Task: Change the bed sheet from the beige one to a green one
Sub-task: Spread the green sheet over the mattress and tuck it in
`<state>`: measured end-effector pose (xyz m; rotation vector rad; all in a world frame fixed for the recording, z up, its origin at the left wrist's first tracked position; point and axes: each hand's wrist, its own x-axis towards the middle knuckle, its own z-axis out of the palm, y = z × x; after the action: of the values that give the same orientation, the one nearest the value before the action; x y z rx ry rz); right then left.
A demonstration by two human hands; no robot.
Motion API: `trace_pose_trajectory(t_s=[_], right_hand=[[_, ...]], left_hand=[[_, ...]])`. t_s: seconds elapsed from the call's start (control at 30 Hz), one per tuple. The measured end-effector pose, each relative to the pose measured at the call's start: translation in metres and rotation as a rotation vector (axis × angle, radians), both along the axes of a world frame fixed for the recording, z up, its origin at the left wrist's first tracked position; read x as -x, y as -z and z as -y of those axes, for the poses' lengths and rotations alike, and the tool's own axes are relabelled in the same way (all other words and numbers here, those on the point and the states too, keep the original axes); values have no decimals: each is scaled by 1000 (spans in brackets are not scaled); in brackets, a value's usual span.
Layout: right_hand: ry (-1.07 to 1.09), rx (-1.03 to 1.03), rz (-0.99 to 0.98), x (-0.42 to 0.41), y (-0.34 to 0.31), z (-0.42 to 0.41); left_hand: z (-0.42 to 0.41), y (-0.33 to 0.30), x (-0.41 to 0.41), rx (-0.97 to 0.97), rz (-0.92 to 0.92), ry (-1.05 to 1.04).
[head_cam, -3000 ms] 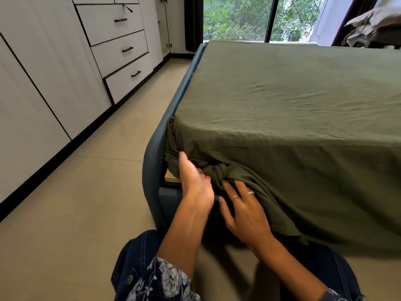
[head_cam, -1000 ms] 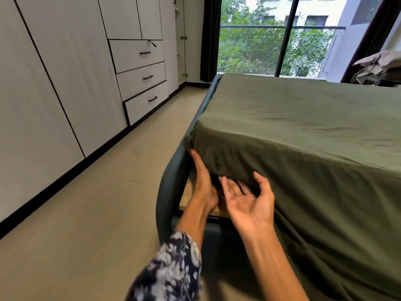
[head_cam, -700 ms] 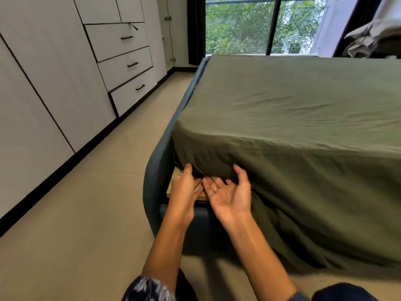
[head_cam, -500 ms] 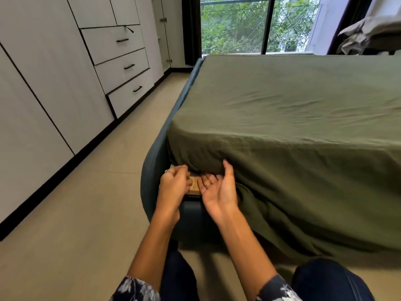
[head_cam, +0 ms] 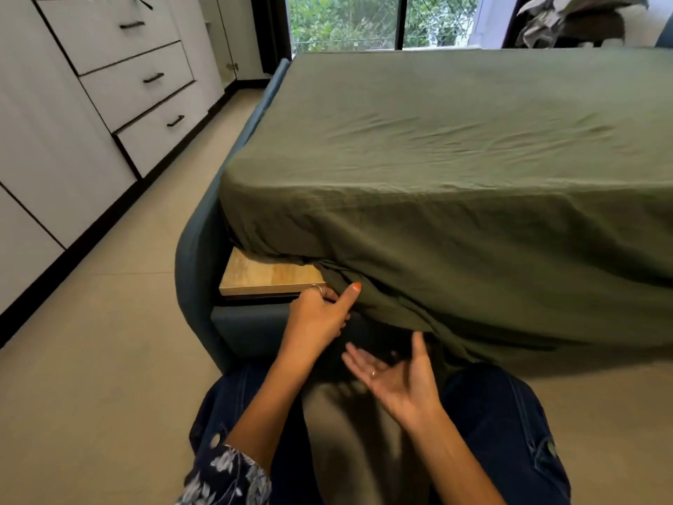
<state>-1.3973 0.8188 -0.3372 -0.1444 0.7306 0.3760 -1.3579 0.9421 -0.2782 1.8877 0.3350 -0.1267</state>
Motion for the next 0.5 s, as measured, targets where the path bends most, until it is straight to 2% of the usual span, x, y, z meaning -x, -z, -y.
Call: trace_pose_trajectory(t_s=[0.07, 0.17, 0.27, 0.33, 0.4, 0.43, 0.5], right_hand=[[150, 12, 5, -8, -12, 5], [351, 162, 101, -12, -26, 17], [535, 345, 206, -22, -49, 28], [567, 498, 329, -30, -67, 34], [503, 716, 477, -43, -79, 35], [457, 897, 541, -49, -80, 35], [356, 1414, 679, -55, -69, 38]], left_hand=[[7, 3, -1, -10, 60, -29], [17, -1, -1, -15, 167, -75], [26, -9, 1, -175, 346, -105], [32, -10, 2, -307, 540, -46], [32, -5, 1, -559, 744, 50], [31, 2, -2, -687, 822, 96], [22, 15, -9, -870, 950, 191]])
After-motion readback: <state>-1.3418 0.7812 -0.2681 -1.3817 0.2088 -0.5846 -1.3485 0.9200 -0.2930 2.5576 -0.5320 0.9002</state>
